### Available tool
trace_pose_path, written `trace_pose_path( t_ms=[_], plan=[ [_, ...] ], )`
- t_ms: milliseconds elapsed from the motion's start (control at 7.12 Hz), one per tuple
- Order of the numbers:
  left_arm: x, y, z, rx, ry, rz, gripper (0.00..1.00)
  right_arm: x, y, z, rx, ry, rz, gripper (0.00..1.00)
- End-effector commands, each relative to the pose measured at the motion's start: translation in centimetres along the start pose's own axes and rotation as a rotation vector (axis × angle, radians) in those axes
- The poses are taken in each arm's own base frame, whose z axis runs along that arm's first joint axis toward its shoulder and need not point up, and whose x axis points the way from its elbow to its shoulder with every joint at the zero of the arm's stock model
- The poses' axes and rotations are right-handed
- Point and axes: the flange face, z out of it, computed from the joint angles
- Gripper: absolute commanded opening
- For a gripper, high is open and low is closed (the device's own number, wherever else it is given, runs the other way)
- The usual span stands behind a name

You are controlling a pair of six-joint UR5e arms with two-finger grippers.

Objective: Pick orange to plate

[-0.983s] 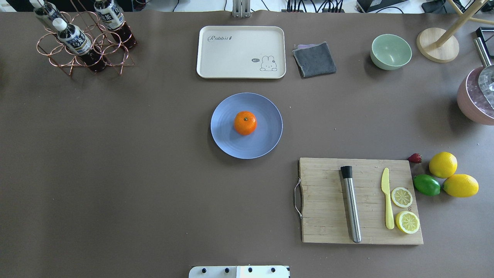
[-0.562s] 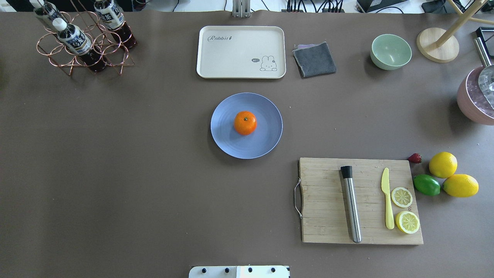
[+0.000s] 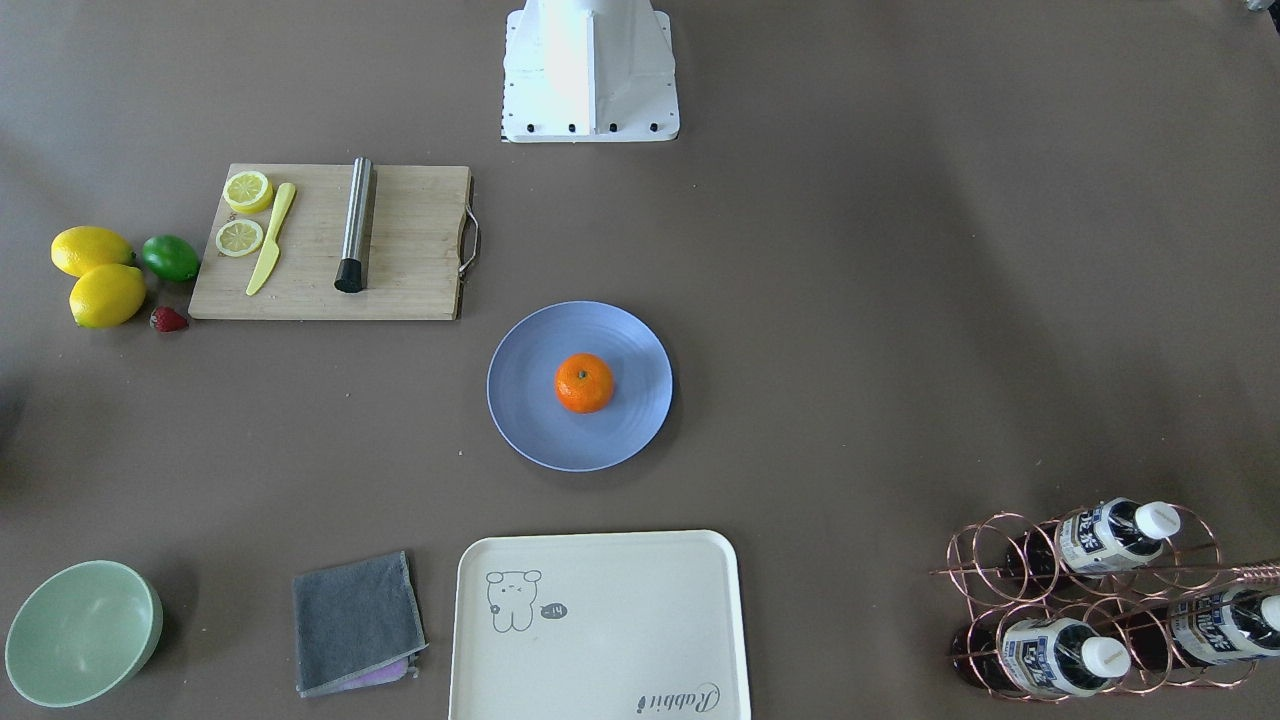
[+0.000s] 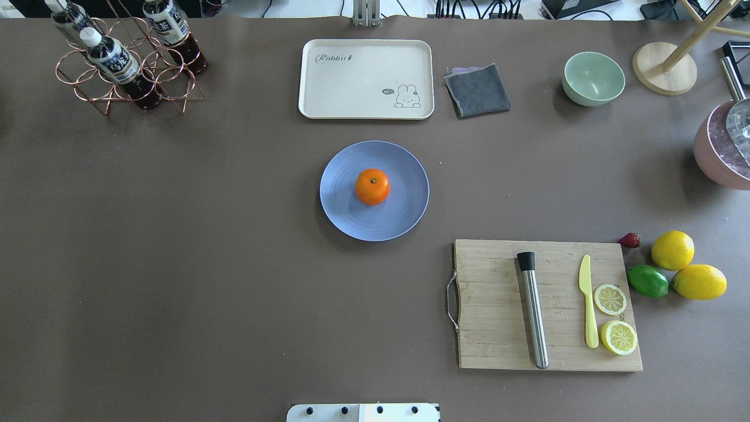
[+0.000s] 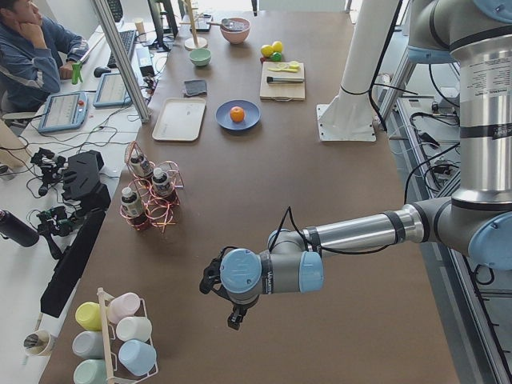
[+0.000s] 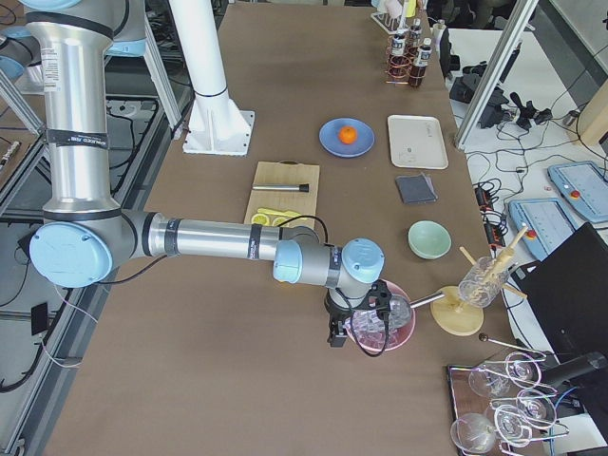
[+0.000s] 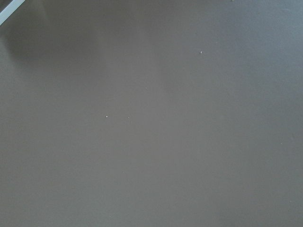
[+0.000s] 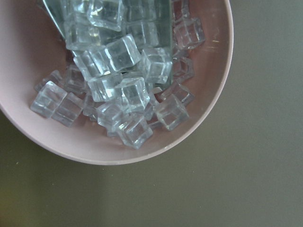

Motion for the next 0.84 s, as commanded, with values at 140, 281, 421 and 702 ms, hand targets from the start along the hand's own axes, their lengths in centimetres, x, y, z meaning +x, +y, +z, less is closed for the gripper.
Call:
trace_pose_path(
  t_ms=[140, 281, 421, 702],
  plan=[
    [-0.09, 0.15, 0.03, -0.001, -0.001, -0.001, 0.98, -0.12, -0.03, -0.12, 0.003, -0.001, -0.003, 1.00],
    [-0.16, 0.24, 0.23, -0.003, 0.004, -0.004, 0.98, -0.12, -0.03, -0.12, 0.003, -0.001, -0.003, 1.00],
    [-0.14, 0.13, 0.19, -0.002, 0.005, -0.004, 0.98, -0.10, -0.02, -0.12, 0.002, 0.000, -0.003, 1.00],
    [-0.15, 0.16, 0.23, -0.001, 0.008, -0.004, 0.98, -0.17, -0.04, -0.18, 0.004, -0.001, -0.004, 1.00]
  ],
)
